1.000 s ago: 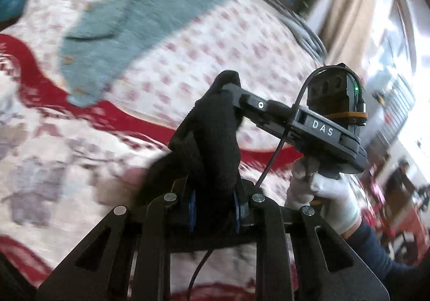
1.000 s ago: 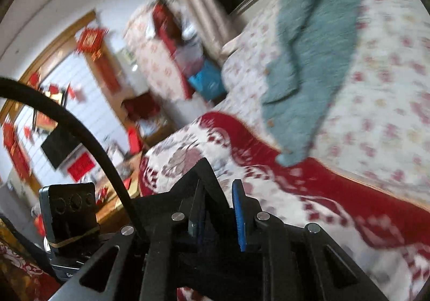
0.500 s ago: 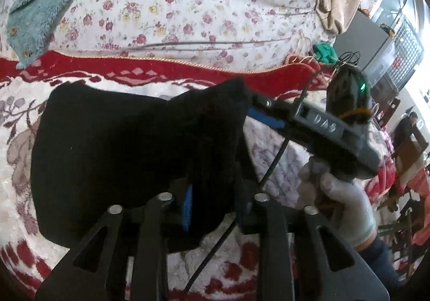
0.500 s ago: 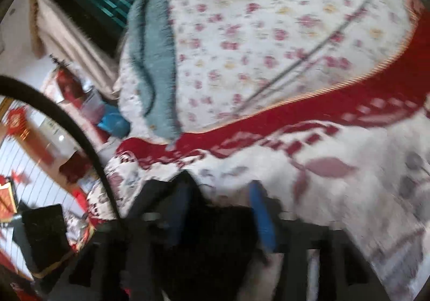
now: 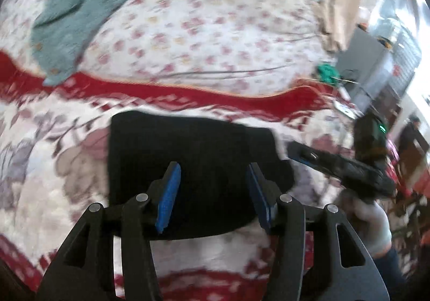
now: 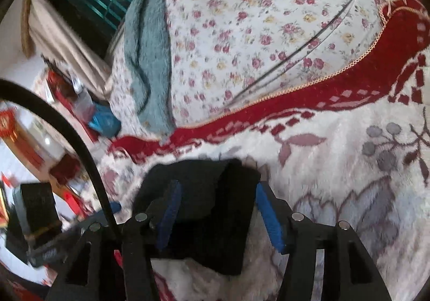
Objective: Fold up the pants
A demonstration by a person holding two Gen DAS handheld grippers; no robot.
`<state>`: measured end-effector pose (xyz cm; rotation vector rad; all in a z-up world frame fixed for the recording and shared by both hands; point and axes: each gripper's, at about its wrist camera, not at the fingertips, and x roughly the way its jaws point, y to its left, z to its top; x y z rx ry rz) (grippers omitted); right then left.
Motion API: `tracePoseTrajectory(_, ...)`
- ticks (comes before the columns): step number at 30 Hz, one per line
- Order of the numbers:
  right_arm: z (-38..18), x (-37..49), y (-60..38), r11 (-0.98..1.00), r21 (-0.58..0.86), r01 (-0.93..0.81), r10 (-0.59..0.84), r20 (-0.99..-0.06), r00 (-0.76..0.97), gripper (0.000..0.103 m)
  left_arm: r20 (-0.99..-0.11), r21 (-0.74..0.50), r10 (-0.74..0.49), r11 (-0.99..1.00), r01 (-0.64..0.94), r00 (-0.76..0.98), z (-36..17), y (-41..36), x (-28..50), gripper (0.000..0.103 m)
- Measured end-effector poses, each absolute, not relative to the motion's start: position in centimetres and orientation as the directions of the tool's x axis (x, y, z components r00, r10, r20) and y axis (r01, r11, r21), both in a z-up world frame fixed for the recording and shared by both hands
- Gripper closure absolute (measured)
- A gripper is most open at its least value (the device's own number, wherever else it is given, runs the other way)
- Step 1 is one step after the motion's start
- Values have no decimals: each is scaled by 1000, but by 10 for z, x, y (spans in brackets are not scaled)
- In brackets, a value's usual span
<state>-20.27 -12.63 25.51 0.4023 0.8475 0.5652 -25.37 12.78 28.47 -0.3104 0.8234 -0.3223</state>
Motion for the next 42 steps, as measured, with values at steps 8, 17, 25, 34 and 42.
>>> tracePoseTrajectory(8,238,-217,-100,885,393,-248,463,-696,548,46,-683,-416,-370,906,82,630,260,146,-250,52)
tracePoseTrajectory(17,249,-231,-109,894,375,-245,445,-677,586,46,-693,-359,-331,929,92,640,263,137,-252,52)
tracePoseTrajectory(25,257,-241,-115,889,400,-225,447,-641,624,46,-686,-297,-267,952,74,677,273,140,-257,52)
tracePoseTrajectory(34,246,-230,-113,842,494,-219,517,-619,592,33,-694,-311,-231,950,5,682,270,171,-254,49)
tracePoseTrajectory(42,258,-229,-100,895,384,-227,435,-643,630,33,-726,-260,-163,965,-47,668,261,183,-249,49)
